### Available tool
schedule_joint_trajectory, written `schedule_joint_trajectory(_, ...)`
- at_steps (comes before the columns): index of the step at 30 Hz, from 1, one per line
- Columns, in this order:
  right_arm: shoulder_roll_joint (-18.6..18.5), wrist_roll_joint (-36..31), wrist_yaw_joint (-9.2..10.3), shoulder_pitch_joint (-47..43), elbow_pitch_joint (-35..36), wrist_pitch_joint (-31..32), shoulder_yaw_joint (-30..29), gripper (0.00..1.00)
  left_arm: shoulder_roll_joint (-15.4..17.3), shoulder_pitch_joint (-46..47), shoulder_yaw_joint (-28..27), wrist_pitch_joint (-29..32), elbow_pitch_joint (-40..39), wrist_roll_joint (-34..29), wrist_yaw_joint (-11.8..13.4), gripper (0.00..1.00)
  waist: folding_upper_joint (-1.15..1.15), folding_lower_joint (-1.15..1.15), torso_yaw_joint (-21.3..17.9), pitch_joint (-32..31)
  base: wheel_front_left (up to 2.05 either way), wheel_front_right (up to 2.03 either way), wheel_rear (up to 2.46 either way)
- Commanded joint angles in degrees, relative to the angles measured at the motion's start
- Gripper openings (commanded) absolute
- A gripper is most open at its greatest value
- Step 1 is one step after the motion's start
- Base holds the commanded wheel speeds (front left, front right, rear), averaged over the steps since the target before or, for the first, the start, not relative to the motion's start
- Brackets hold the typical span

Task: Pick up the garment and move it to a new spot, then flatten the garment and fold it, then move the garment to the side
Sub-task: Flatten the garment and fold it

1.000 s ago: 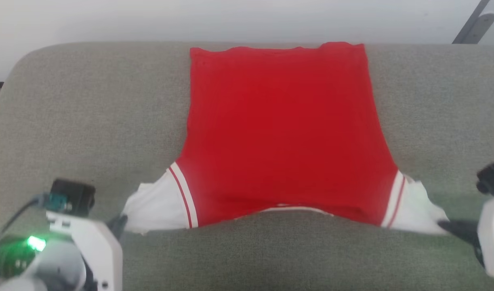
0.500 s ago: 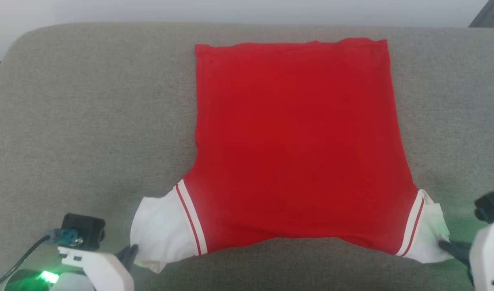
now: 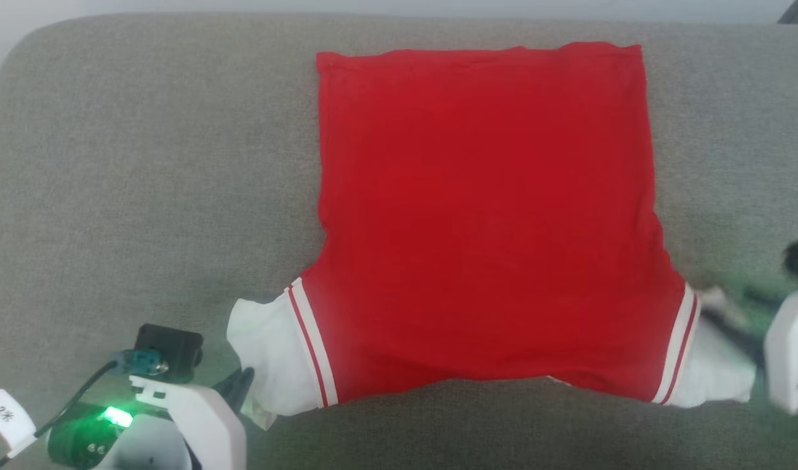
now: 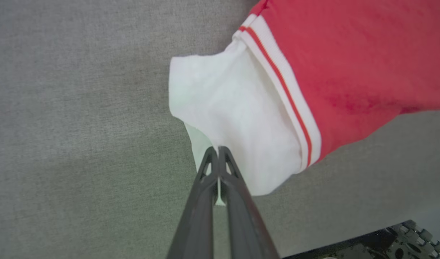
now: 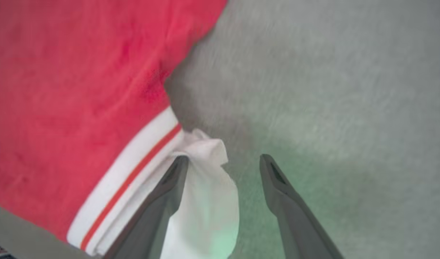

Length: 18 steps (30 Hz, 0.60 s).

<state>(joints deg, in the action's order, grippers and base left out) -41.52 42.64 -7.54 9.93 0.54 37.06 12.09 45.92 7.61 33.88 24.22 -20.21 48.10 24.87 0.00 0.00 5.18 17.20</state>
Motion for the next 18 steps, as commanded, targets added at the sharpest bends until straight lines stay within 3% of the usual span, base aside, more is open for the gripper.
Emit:
schedule_joint_trajectory(1, 0.3, -0.8, 0.1, 1.5, 1.2, 0.3, -1.3, 1.0, -0.6, 1.0, 0.3, -0.4, 0.3, -1.0, -0.4, 0.0, 0.0, 0.0, 0.2, 0.3, 0.0, 0.0, 0.0)
schedule_joint_trajectory(5, 2.5, -4.4, 0.1, 6.0, 3.5, 0.0, -6.2, 1.0, -1.9, 2.7, 1.2, -0.7, 1.1, -1.4, -1.5, 0.0, 0.0, 0.0, 1.2, 1.9, 0.0, 0.0, 0.0)
schedule_joint_trajectory(9, 6.1, -9.2, 0.1, 13.7, 0.6, -2.1, -8.5, 1.0, -3.6, 5.1, 2.3, -0.7, 2.2, -2.2, -2.8, 0.0, 0.0, 0.0, 2.9, 3.7, 0.0, 0.0, 0.0)
schedule_joint_trajectory(18, 9.9, -16.9, 0.1, 34.9, -20.8, -7.9, -5.7, 1.0, -8.0, 10.9, 4.7, -1.0, 4.5, -3.5, -6.0, 0.0, 0.0, 0.0, 8.5, 8.5, 0.0, 0.0, 0.0)
